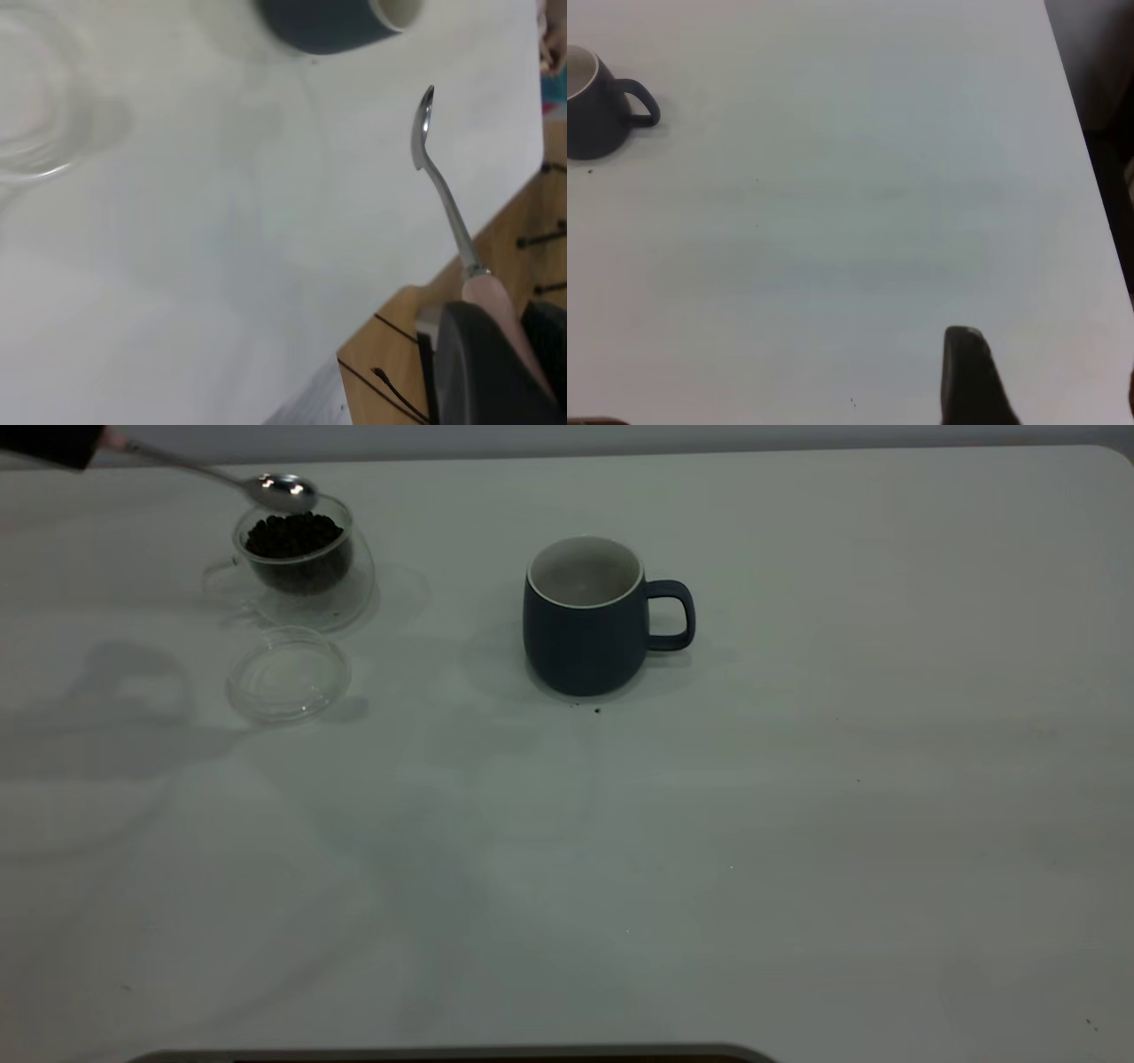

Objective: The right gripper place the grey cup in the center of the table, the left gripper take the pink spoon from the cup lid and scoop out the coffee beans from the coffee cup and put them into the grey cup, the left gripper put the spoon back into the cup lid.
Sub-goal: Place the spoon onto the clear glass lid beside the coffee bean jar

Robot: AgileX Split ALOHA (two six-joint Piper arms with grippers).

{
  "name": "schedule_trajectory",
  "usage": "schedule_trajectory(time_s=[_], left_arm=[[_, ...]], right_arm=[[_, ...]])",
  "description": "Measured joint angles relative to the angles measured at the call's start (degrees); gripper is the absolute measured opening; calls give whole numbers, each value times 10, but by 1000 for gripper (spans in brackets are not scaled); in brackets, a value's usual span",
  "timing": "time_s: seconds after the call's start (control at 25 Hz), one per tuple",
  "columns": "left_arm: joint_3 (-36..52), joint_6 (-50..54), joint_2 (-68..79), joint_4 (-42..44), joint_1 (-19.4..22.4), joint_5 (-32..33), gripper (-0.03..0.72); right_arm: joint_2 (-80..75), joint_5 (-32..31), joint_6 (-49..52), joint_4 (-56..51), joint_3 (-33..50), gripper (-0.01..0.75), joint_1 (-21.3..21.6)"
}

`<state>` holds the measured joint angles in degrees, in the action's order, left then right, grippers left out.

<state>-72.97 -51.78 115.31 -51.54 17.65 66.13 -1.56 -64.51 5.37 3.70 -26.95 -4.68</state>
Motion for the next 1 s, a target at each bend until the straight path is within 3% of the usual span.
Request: schedule_trajectory(time_s=[0.32,0.56,1.0], left_arm=[[0,-15,98,0,72,-43,115],[0,-52,157,-22,72,-96,115],[-1,-133,237,-136,67,-131,115]], right_arm=[[0,0,0,0,0,455,0],[0,0,0,0,0,455,0],[0,0,0,0,0,455,0]])
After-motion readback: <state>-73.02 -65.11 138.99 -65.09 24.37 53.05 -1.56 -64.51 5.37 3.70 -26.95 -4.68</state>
